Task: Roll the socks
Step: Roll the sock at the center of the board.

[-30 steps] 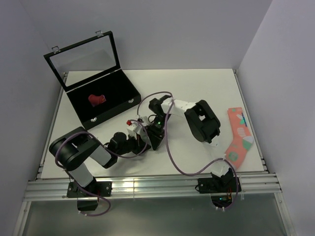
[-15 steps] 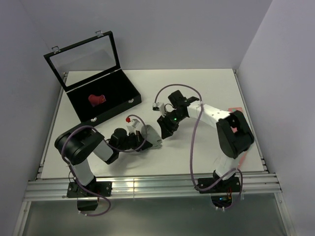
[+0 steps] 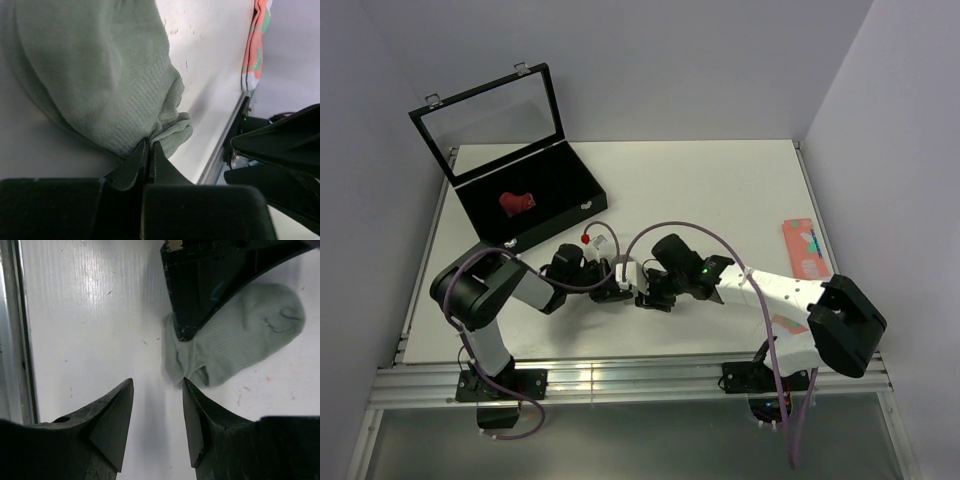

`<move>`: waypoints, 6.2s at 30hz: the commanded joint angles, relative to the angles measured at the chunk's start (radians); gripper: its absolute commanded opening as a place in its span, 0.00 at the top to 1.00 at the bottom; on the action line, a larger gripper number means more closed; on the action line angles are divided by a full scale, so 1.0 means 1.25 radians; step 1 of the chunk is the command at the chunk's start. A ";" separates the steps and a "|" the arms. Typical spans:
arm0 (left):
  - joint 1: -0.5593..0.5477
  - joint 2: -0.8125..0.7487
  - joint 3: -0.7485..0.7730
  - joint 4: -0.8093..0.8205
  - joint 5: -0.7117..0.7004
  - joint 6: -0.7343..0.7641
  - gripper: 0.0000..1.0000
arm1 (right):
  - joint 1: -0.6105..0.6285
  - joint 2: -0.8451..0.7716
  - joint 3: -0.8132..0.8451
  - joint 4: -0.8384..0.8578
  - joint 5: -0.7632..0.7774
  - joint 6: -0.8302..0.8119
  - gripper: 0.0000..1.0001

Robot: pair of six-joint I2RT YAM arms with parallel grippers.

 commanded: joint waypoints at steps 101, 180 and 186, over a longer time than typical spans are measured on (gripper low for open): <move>-0.285 -0.620 -0.314 -0.055 -0.574 0.100 0.66 | -0.086 0.835 0.811 -0.917 -0.412 -0.254 0.81; -0.253 -0.124 -0.157 0.000 -0.433 0.131 1.00 | -0.119 0.675 0.673 -0.697 -0.437 -0.060 0.54; -0.229 -0.095 -0.149 -0.031 -0.412 0.086 1.00 | -0.170 0.572 0.606 -0.585 -0.450 0.056 0.50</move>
